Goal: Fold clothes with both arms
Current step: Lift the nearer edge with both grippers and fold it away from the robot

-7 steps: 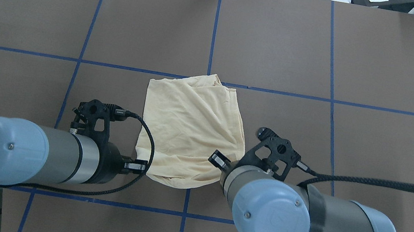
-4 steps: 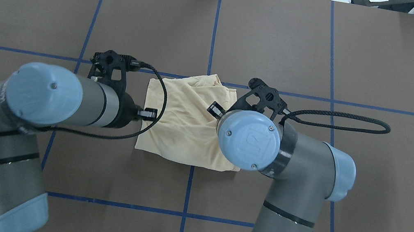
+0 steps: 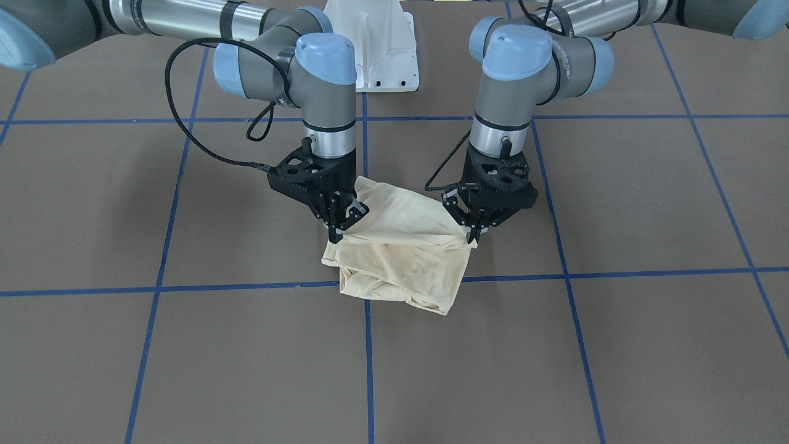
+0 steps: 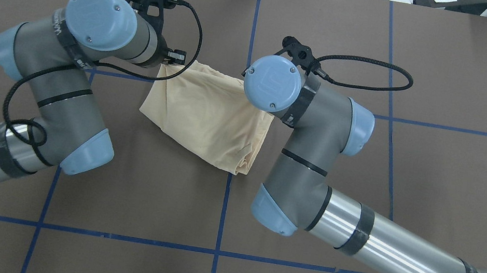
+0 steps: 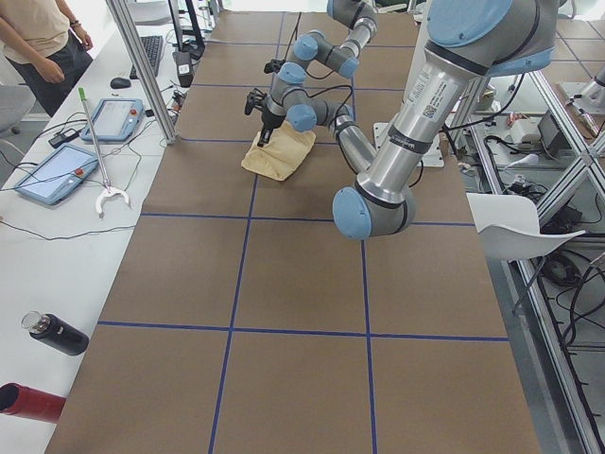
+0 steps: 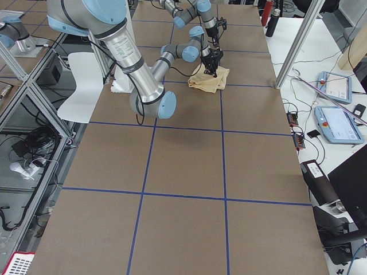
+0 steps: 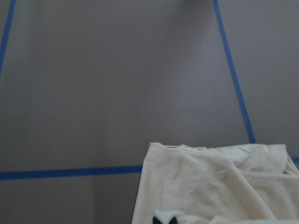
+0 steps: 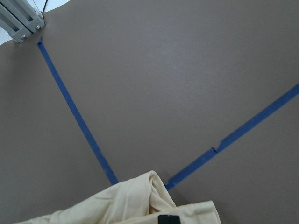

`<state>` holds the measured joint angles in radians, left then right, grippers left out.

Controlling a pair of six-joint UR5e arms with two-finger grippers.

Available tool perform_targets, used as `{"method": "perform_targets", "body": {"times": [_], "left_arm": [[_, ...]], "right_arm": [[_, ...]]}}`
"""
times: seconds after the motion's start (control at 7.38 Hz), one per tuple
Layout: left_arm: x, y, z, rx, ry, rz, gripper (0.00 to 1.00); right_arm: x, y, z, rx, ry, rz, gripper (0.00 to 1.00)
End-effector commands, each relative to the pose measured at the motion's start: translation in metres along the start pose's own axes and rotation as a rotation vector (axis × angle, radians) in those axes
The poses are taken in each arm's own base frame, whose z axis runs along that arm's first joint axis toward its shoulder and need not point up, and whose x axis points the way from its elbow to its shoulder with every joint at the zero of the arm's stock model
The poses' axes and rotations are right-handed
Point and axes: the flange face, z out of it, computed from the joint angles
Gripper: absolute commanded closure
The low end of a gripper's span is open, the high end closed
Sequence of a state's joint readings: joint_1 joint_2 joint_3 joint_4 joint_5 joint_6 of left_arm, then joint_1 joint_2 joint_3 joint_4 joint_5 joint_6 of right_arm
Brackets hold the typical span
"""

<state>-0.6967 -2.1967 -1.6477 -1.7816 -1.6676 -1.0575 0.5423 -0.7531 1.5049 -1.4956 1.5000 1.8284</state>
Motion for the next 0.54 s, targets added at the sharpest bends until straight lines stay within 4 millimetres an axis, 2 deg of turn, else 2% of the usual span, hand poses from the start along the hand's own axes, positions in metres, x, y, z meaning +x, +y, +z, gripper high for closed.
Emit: {"method": "perform_targets", "body": {"times": [0.0, 0.14, 0.27, 0.41], "left_arm": [[0.001, -0.022, 0.058, 0.019, 0.003, 0.012, 1.00], [0.018, -0.034, 0.067, 0.021, 0.004, 0.031, 1.00], [0.021, -0.041, 0.070, 0.025, 0.003, 0.047, 0.01], [0.014, -0.055, 0.063, 0.043, 0.026, 0.066, 0.00]], "right_arm": [[-0.013, -0.020, 0.036, 0.008, 0.003, -0.007, 1.00], [-0.009, -0.020, 0.051, 0.010, 0.012, -0.021, 1.00], [-0.007, -0.026, 0.056, 0.016, 0.021, -0.113, 0.13], [-0.010, -0.041, 0.053, -0.006, 0.023, -0.174, 0.00]]}}
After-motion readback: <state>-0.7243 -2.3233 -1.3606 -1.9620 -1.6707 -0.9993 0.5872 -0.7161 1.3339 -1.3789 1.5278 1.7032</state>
